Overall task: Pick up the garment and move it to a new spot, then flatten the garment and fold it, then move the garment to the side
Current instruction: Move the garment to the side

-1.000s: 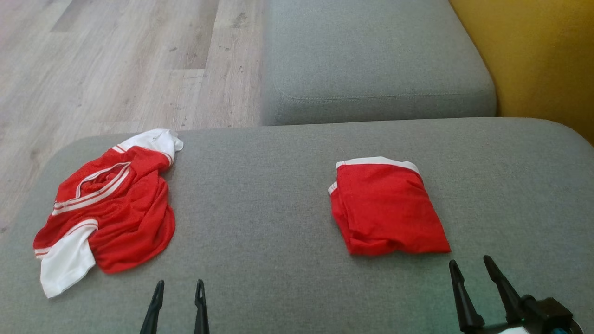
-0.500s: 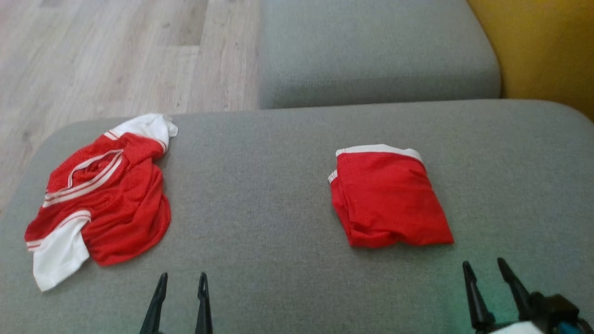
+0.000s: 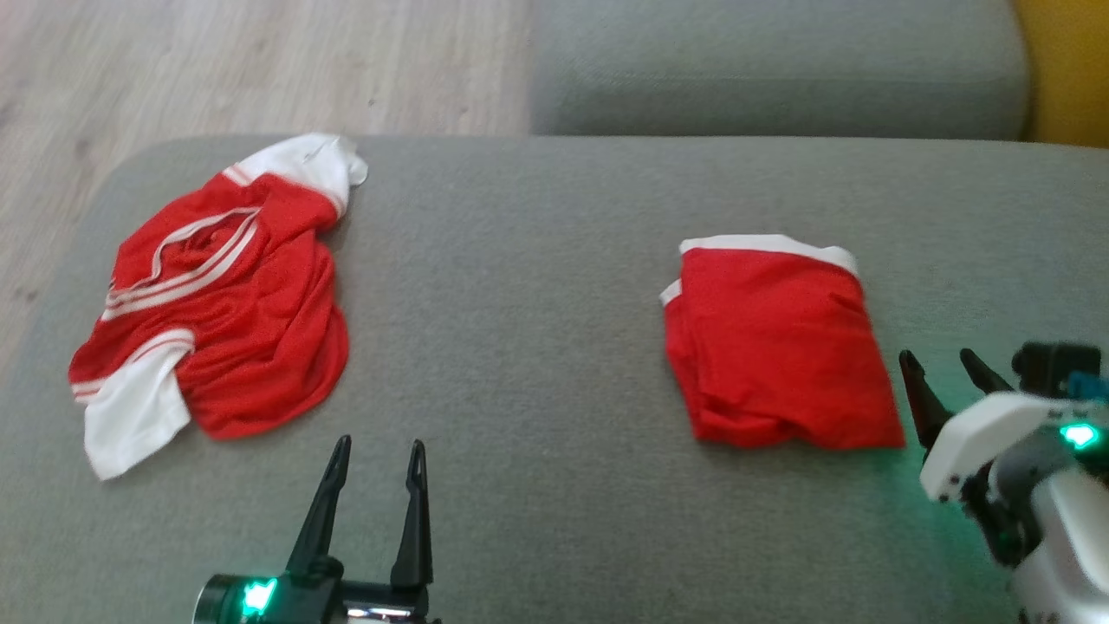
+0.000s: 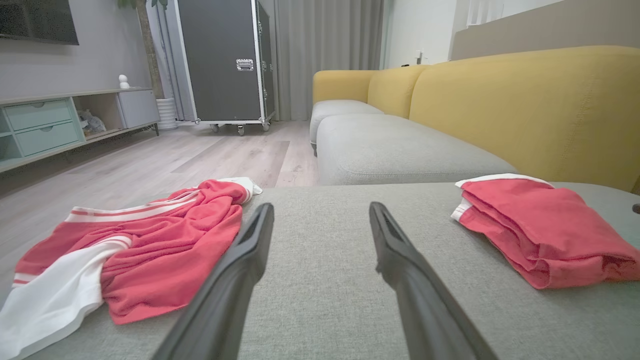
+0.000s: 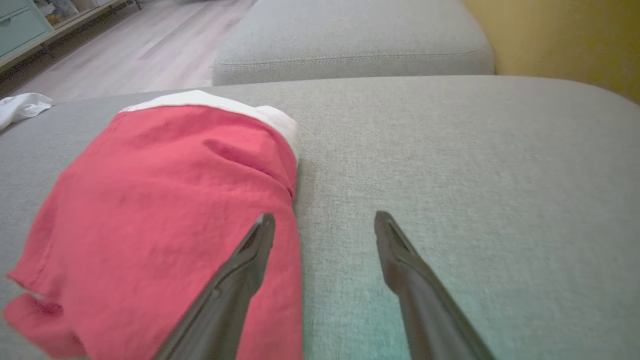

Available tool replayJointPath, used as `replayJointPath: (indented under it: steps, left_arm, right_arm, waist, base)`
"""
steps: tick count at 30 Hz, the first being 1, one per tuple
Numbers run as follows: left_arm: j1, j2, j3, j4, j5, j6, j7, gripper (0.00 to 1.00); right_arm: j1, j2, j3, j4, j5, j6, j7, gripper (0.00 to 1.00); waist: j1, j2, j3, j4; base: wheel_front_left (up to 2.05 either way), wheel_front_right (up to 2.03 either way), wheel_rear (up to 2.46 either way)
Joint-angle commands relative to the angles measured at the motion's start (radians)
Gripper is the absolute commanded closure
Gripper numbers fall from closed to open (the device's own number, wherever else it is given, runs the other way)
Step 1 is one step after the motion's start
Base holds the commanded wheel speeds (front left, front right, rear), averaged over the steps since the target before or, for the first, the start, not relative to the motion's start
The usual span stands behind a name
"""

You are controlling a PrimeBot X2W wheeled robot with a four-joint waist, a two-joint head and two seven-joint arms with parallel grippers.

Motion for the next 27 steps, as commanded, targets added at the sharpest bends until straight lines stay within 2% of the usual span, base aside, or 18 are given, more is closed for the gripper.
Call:
replayJointPath:
  steps: [1,8,9,10,11,12,19,22,27]
  left_arm:
    - [-0.05,-0.007,0.023,-0.037,0.003,0.003,-0.005,0.0]
    - [-0.073,-0.007,0.024,-0.027,0.007,-0.003,-0.005,0.0]
    - [-0.074,-0.007,0.024,-0.027,0.007,-0.003,-0.005,0.0]
    - [-0.074,-0.007,0.024,-0.027,0.007,-0.003,-0.005,0.0]
    - [-0.075,-0.007,0.024,-0.028,0.007,-0.002,-0.005,0.0]
    - [-0.075,-0.007,0.025,-0.029,0.007,-0.001,-0.005,0.0]
    - [-0.08,-0.007,0.027,-0.065,0.008,0.003,-0.005,0.0]
    - [-0.099,-0.007,0.029,-0.085,0.009,-0.003,-0.005,0.0]
    - [-0.155,-0.001,0.048,-0.099,0.023,-0.029,-0.005,0.0]
  right_arm:
    - [-0.069,-0.039,0.04,0.01,0.048,-0.001,0.052,0.0]
    - [-0.135,-0.061,0.135,0.118,0.207,-0.001,0.209,0.0]
    - [-0.137,-0.061,0.155,0.126,0.229,-0.001,0.229,0.14]
    - [-0.137,-0.061,0.155,0.126,0.229,-0.001,0.229,0.14]
    - [-0.138,-0.062,0.172,0.129,0.25,-0.001,0.241,0.71]
    - [-0.141,-0.066,0.189,0.126,0.265,-0.001,0.242,1.0]
    - [-0.204,-0.153,0.216,0.125,0.233,-0.001,0.128,1.0]
    - [-0.25,-0.218,0.203,0.116,0.183,-0.001,0.09,1.0]
    - [-0.312,-0.328,0.169,0.101,0.126,-0.001,0.102,1.0]
  waist:
    - [-0.0002,0.0,0.028,0.033]
    - [-0.0002,0.0,0.056,0.073]
    - [-0.0002,0.0,0.058,0.075]
    - [-0.0002,0.0,0.058,0.075]
    - [-0.0002,0.0,0.06,0.075]
    - [-0.0002,0.0,0.062,0.075]
    - [-0.0002,0.0,0.106,0.011]
    - [-0.0002,0.0,0.154,-0.038]
    - [-0.0002,0.0,0.263,-0.114]
  base:
    - [0.0,0.0,0.0]
    - [0.0,0.0,0.0]
    - [0.0,0.0,0.0]
    - [0.0,0.0,0.0]
    - [0.0,0.0,0.0]
    - [0.0,0.0,0.0]
    - [0.0,0.0,0.0]
    - [0.0,0.0,0.0]
    - [0.0,0.0,0.0]
